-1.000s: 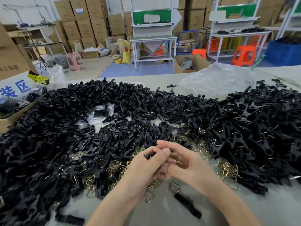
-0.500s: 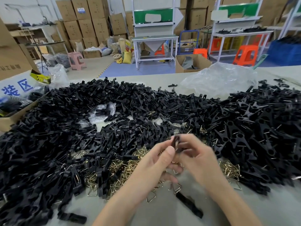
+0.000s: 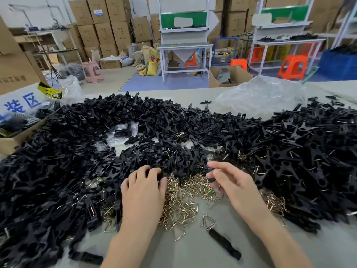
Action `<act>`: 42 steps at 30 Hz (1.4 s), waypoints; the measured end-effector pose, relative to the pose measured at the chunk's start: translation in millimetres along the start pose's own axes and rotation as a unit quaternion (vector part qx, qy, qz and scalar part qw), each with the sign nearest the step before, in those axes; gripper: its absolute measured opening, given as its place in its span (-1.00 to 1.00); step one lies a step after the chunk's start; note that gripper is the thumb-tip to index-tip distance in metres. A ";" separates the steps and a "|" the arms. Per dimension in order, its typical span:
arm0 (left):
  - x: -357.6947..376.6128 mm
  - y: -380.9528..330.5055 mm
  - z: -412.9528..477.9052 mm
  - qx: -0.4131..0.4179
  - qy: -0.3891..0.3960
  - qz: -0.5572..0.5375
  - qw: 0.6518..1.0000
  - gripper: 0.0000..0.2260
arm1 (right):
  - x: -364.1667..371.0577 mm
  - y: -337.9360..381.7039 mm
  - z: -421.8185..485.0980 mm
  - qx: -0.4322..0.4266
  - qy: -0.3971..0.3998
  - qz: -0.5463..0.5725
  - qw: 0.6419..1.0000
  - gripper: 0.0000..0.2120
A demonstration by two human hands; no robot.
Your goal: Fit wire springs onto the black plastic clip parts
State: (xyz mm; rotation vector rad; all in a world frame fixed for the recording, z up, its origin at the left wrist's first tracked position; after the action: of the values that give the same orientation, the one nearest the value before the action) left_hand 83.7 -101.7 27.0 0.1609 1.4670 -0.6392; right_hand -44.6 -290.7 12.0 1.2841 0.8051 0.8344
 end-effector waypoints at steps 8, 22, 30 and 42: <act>-9.3 -7.2 -0.5 0.037 -0.055 -0.033 0.997 -0.90 | 3.3 -2.3 -0.4 0.004 0.007 -0.045 0.999 -0.76; -21.1 -57.3 -21.7 0.232 -0.074 -0.191 0.951 -0.82 | 35.2 6.6 -3.3 -0.005 0.091 0.025 0.996 -0.65; 5.3 -76.5 -25.9 0.295 0.032 -0.189 0.936 -0.35 | 33.9 -0.7 -0.4 -0.006 0.068 0.008 0.998 -0.83; -20.5 -41.8 -12.6 0.169 -0.102 -0.370 0.908 -0.54 | 15.1 -24.2 7.6 0.100 0.010 0.301 0.948 -0.86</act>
State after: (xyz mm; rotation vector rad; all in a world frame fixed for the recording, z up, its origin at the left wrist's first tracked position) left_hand 52.7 -124.1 56.5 -0.2103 1.1783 -1.4846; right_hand -28.9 -283.2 -11.9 1.7432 0.5184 1.2724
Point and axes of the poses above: each hand's wrist, its own z-axis towards the middle knuckle, its own x-axis out of the palm, y = z × x, the point moved 9 cm from there along z, towards the middle knuckle, and after that the axes turned 7 degrees about y, right-handed, at the moved point
